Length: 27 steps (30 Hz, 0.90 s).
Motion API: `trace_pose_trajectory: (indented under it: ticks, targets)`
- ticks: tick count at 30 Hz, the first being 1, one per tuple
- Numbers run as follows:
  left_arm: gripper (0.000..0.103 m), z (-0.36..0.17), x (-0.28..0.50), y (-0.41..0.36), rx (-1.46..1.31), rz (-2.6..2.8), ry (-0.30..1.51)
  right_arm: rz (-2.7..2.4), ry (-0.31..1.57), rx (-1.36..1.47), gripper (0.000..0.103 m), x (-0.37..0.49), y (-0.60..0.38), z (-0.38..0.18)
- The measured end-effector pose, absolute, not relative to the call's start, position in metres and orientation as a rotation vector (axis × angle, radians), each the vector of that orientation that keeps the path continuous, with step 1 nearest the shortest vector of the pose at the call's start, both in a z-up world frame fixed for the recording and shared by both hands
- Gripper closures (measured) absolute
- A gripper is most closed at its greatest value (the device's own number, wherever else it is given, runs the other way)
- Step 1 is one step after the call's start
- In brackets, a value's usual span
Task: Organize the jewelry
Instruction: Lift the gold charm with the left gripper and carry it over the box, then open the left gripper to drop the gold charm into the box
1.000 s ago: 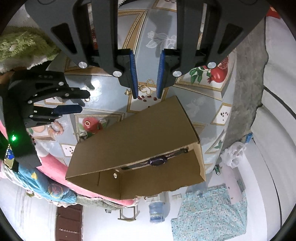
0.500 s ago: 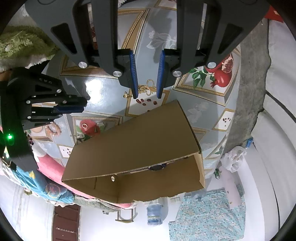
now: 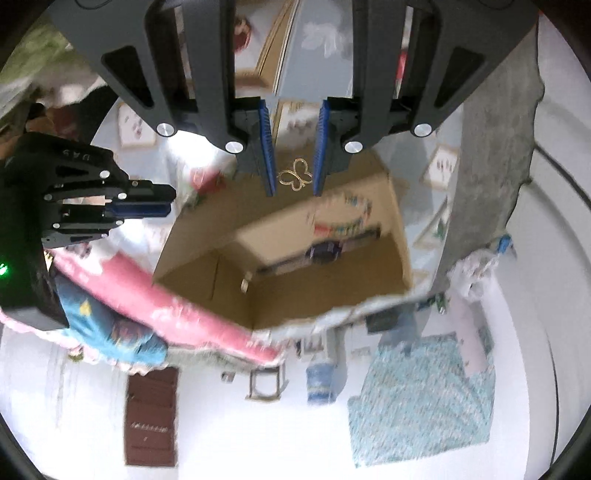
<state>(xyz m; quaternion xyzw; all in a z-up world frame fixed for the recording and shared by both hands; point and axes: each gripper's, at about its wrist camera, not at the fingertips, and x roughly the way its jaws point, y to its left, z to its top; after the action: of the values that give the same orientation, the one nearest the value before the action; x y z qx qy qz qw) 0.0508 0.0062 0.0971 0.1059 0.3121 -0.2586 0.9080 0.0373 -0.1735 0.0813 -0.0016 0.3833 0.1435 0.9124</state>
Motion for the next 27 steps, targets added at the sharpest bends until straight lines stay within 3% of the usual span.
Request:
trace_pose_trajectory:
  ticks: [7,13,21,25,27]
  targets:
    - [0.084,0.122,0.106,-0.025,0.231,-0.577,0.623,0.294,0.662,0.027,0.091,0.092,-0.198,0.130]
    - [0.084,0.096,0.186,-0.053,0.187,-0.563,0.806,0.256,0.801,0.111,0.091,0.184,-0.214,0.104]
    - [0.083,0.065,0.230,-0.067,0.132,-0.522,0.963,0.222,0.927,0.112,0.090,0.233,-0.217,0.075]
    - [0.068,0.055,0.231,-0.066,0.118,-0.496,0.995,0.210,0.923,0.112,0.089,0.237,-0.220,0.072]
    - [0.066,0.054,0.230,-0.064,0.116,-0.490,0.993,0.209,0.912,0.117,0.079,0.236,-0.223,0.073]
